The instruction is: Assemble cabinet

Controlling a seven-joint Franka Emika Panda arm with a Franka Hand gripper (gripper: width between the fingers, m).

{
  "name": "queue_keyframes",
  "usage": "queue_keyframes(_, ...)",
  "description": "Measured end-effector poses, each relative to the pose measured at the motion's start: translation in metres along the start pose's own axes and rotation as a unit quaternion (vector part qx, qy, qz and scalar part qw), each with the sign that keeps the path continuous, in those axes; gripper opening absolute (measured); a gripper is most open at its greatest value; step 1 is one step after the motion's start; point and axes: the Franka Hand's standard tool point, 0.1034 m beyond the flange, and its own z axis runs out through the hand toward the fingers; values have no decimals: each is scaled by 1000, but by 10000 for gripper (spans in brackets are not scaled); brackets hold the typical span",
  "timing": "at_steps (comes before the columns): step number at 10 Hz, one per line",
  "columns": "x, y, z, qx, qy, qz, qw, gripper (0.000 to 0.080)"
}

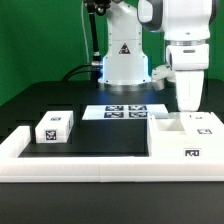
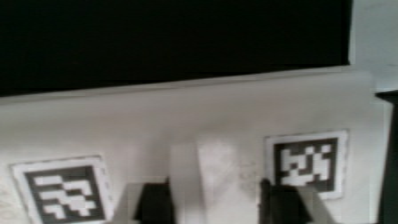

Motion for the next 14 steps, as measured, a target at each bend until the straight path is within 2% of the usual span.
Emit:
queue_keyframes(1,0,0,0,0,0,0,1000,75)
queue_keyframes(2,0,0,0,0,0,0,1000,61)
queue_keyframes(6,0,-1,-2,-1,-1,-3,1000,61)
queue_keyframes(8,-7,-9,-25,-10,-11,-16,1000,61)
queue_keyframes(10,-16,-15,-38,-7,-23,-23,999,61)
queue_keyframes(14,-19,-16,-37,-6,-23,-24,999,61)
